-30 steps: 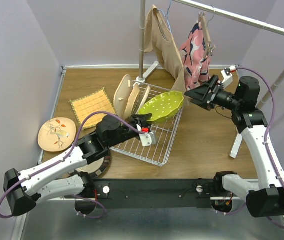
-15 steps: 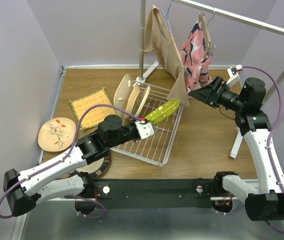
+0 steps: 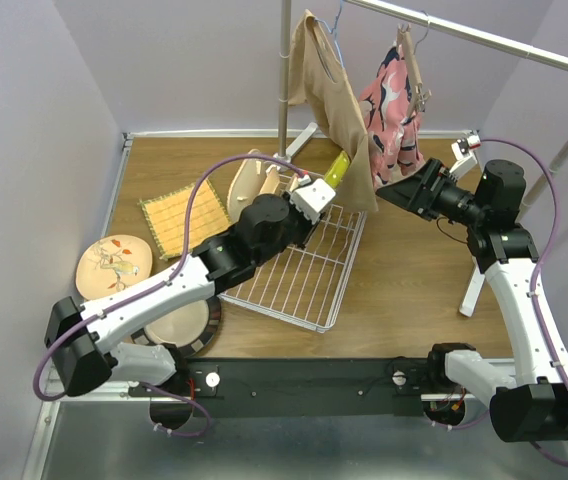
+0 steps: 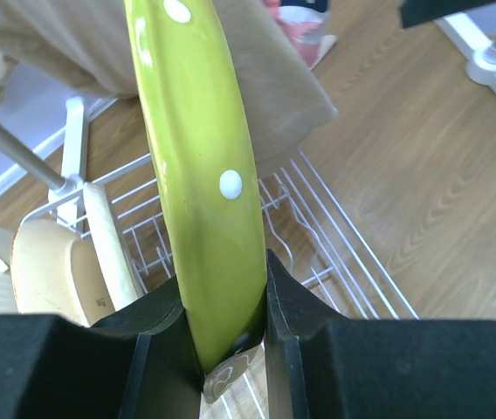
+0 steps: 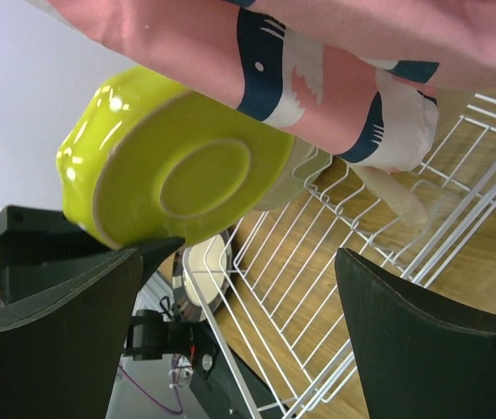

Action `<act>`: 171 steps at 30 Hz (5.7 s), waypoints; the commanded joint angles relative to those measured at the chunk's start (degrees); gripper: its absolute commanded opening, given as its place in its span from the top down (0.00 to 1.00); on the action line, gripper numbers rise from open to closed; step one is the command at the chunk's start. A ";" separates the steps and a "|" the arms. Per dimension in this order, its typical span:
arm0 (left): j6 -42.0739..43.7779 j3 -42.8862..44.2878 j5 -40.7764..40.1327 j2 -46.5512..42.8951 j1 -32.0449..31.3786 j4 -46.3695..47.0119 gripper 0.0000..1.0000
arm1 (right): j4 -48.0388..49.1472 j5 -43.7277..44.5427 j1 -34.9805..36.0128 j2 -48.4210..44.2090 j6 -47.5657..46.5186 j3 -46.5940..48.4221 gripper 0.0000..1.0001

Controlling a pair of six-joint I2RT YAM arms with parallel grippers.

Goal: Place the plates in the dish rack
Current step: Insert the plate into the dish rack

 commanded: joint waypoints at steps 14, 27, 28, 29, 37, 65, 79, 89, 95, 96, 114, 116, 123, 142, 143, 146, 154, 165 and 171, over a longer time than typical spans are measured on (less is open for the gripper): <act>-2.75 9.24 -13.38 10.54 0.55 0.89 1.00 | 0.01 1.02 -2.12 -0.80 -0.89 -2.13 0.00; -8.64 14.34 -16.72 16.95 2.31 -3.67 1.00 | 0.01 0.75 -3.00 -1.32 -0.62 -3.01 0.00; -8.91 14.43 -16.80 17.13 2.49 -3.85 1.00 | 0.01 0.75 -3.00 -1.41 -0.54 -3.27 0.00; -9.08 14.51 -16.72 17.31 2.66 -4.29 1.00 | 0.01 0.75 -3.00 -1.41 -0.54 -3.28 0.00; -9.96 14.78 -16.45 18.45 3.45 -5.70 1.00 | -0.08 0.57 -3.26 -1.41 -0.36 -3.63 0.00; -10.76 10.82 -13.99 20.38 6.97 -7.81 1.00 | 0.01 0.13 -3.70 -1.33 -0.10 -4.51 0.00; -5.04 8.01 -14.96 19.68 7.41 -8.60 1.00 | 0.01 0.05 -3.87 -1.33 -0.10 -5.03 0.00; -5.92 6.96 -9.96 18.45 10.21 -8.33 1.00 | 0.01 -0.13 -4.05 -1.32 -0.27 -4.95 0.00; -6.19 6.08 -6.79 16.43 12.59 -8.60 1.00 | 0.01 -0.22 -4.14 -1.32 -0.18 -5.12 0.00; -5.84 6.08 -6.70 16.26 12.94 -8.77 1.00 | 0.01 -0.13 -4.14 -1.33 -0.18 -5.21 0.00; -4.51 6.52 -6.96 16.78 13.12 -11.67 0.96 | 0.01 -0.30 -4.14 -1.59 -0.18 -5.74 0.00; -4.69 6.69 -6.70 17.39 13.04 -12.11 0.91 | -0.08 -0.30 -4.14 -1.59 -0.10 -5.65 0.00; -5.66 7.04 -6.26 17.92 13.04 -12.64 0.77 | -0.08 -0.30 -4.14 -1.68 -0.18 -5.82 0.00; -6.18 8.19 -5.47 18.10 13.04 -13.52 0.58 | -0.08 -0.30 -4.23 -1.68 -0.54 -6.26 0.00; -6.18 8.27 -5.38 18.01 13.04 -13.43 0.57 | 0.00 -0.30 -4.23 -1.76 -0.54 -6.35 0.00; -6.27 8.54 -4.85 17.75 12.95 -13.52 0.55 | 0.00 -0.30 -4.23 -1.85 -0.54 -6.44 0.00; -6.62 11.08 -4.24 16.17 12.95 -14.57 0.50 | 0.01 -0.30 -4.23 -1.77 -0.62 -6.70 0.00; -7.59 14.95 -1.61 13.27 12.33 -16.24 0.47 | 0.01 -1.71 -4.23 -2.20 -2.55 -6.70 0.00; -8.82 16.97 1.64 10.46 12.33 -16.86 0.46 | 0.09 -7.32 -4.23 -2.03 -6.33 -6.44 0.00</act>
